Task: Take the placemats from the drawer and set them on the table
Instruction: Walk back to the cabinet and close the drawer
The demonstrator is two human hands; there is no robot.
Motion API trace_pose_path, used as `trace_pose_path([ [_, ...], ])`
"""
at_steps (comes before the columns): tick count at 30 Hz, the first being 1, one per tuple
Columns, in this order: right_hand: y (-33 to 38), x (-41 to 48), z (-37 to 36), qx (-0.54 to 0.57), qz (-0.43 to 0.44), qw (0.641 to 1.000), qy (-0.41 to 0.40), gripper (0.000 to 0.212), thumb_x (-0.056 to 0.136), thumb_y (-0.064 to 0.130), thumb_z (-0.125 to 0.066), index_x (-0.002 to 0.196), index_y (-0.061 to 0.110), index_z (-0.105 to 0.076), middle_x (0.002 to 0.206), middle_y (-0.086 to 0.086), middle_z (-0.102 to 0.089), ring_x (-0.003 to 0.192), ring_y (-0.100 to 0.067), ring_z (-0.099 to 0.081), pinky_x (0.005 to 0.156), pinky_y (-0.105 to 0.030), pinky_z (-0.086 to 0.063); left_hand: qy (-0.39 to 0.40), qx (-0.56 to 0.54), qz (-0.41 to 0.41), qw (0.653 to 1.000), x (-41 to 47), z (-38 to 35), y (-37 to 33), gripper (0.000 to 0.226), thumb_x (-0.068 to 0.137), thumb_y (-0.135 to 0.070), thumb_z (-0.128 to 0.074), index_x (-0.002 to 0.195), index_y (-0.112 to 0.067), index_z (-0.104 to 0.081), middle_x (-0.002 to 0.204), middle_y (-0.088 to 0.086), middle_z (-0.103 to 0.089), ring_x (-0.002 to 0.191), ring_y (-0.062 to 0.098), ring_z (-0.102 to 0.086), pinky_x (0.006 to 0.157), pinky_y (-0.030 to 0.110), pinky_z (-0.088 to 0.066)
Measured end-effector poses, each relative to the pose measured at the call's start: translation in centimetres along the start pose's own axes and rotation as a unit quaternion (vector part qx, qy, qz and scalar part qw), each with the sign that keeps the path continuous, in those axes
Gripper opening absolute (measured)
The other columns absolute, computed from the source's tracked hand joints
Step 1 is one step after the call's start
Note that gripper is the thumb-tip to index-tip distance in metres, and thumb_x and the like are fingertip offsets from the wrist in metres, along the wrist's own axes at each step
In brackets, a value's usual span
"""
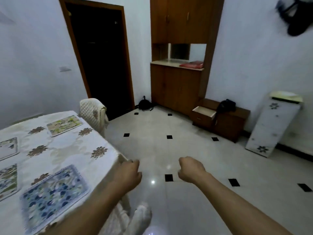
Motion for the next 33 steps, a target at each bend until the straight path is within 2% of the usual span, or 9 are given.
trace_pose_path([
  [2,-6.1,-0.3,1.1,-0.004,-0.023,1.0,-0.004,0.008,0.085,0.021,-0.052,0.089,0.019,-0.045,0.105,-0.007,-0.058,0.081,-0.023,-0.05,0.069,-0.029,-0.042,0.003,0.002,-0.025,1.0,3.0,-0.7,-5.5,0.026,0.087,-0.037,-0.048,0.101,-0.016,-0.053,0.104,0.009,-0.063,0.094,0.031,-0.061,0.077,0.036,-0.046],
  [7,-18.9,-0.8,4.3,-0.007,-0.08,0.996,-0.029,0.009,0.084,0.021,-0.053,0.088,0.018,-0.045,0.095,-0.005,-0.051,0.08,-0.024,-0.048,0.068,-0.031,-0.04,0.005,0.009,-0.056,0.998,9.2,-1.6,-17.3,0.028,0.089,-0.039,-0.05,0.106,-0.018,-0.054,0.105,0.005,-0.063,0.096,0.027,-0.06,0.074,0.035,-0.042],
  [11,-25.5,-0.7,5.8,0.008,-0.116,0.992,-0.041,0.008,0.083,0.02,-0.052,0.088,0.018,-0.047,0.091,-0.002,-0.047,0.08,-0.024,-0.05,0.067,-0.03,-0.041,0.02,0.01,-0.089,0.996,12.7,-2.2,-23.7,0.032,0.09,-0.041,-0.049,0.11,-0.018,-0.054,0.109,0.005,-0.062,0.101,0.028,-0.059,0.081,0.036,-0.043],
  [15,-30.1,0.2,6.4,0.025,-0.138,0.989,-0.045,0.01,0.085,0.021,-0.052,0.088,0.018,-0.043,0.092,-0.003,-0.046,0.081,-0.024,-0.049,0.069,-0.031,-0.042,0.027,0.027,-0.126,0.991,16.6,-2.6,-28.2,0.032,0.091,-0.042,-0.049,0.11,-0.017,-0.055,0.109,0.005,-0.061,0.101,0.026,-0.058,0.081,0.035,-0.041],
  [21,-34.4,3.8,7.1,0.037,-0.165,0.985,-0.036,0.01,0.084,0.02,-0.051,0.09,0.017,-0.043,0.106,-0.008,-0.056,0.094,-0.028,-0.058,0.076,-0.034,-0.05,0.025,0.011,-0.168,0.985,22.7,-3.1,-32.5,0.028,0.092,-0.041,-0.048,0.104,-0.017,-0.056,0.103,0.003,-0.061,0.093,0.024,-0.056,0.074,0.034,-0.037],
  [26,-36.7,10.1,8.5,0.039,-0.175,0.983,-0.041,0.008,0.084,0.02,-0.05,0.088,0.017,-0.044,0.099,-0.006,-0.053,0.09,-0.027,-0.057,0.072,-0.033,-0.047,0.029,0.003,-0.183,0.983,30.3,-4.2,-33.6,0.03,0.092,-0.042,-0.047,0.106,-0.017,-0.056,0.105,0.004,-0.061,0.093,0.024,-0.057,0.079,0.035,-0.043],
  [33,-38.5,24.6,12.4,0.019,-0.185,0.981,-0.052,0.006,0.084,0.02,-0.049,0.088,0.018,-0.045,0.094,-0.003,-0.048,0.082,-0.023,-0.049,0.067,-0.031,-0.04,0.022,-0.031,-0.193,0.98,45.5,-4.8,-32.1,0.029,0.093,-0.042,-0.049,0.108,-0.018,-0.055,0.107,0.004,-0.06,0.094,0.023,-0.055,0.08,0.035,-0.043],
])
Point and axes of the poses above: each hand's wrist, its own x-axis towards the middle knuckle, its own z-axis out of the back of the hand, y = z × x, the point moved 4 cm from there along x, towards the middle knuckle
